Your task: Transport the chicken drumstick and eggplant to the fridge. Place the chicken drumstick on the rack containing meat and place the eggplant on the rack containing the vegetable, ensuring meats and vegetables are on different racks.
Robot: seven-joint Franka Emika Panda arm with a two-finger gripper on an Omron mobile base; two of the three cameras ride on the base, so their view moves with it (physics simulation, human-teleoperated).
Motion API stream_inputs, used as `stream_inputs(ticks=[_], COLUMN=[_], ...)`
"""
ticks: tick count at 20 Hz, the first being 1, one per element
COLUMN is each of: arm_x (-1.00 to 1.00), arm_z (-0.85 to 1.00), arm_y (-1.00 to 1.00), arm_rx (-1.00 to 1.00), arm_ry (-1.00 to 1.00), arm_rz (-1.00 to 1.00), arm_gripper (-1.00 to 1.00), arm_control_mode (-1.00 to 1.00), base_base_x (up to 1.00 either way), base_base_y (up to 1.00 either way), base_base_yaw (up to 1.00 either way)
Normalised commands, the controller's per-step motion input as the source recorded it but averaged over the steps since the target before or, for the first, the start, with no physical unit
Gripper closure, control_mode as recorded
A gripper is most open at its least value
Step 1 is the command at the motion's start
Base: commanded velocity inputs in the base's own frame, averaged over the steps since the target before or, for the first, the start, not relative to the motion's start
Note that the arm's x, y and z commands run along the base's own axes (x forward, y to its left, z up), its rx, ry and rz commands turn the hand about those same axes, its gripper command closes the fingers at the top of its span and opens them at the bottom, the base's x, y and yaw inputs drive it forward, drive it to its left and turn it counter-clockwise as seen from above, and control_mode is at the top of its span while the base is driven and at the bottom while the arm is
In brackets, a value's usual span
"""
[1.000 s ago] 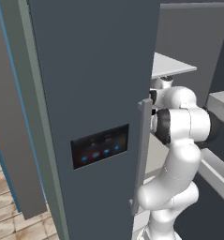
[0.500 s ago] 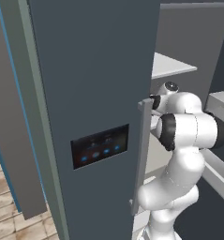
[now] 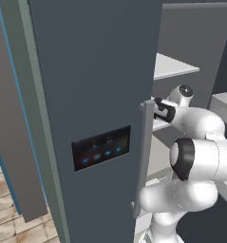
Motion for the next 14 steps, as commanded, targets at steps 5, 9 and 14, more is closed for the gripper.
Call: stream_inputs(ticks=[5, 9, 14], arm_x=[-0.45, -0.49, -0.76], arm_z=[0.74, 0.62, 0.28], arm_y=[0.04, 0.00, 0.03], arm_rx=[0.00, 0.00, 0.00], arm_ry=[0.06, 0.13, 0.05], arm_rz=[0.00, 0.00, 0.00], arm_gripper=[-1.00, -1.00, -1.00], arm_control_mode=[-1.00, -1.00, -1.00], base_base_x=[0.00, 0.00, 0.00], base_base_y=[0.00, 0.00, 0.00], base_base_yaw=[0.00, 0.00, 0.00])
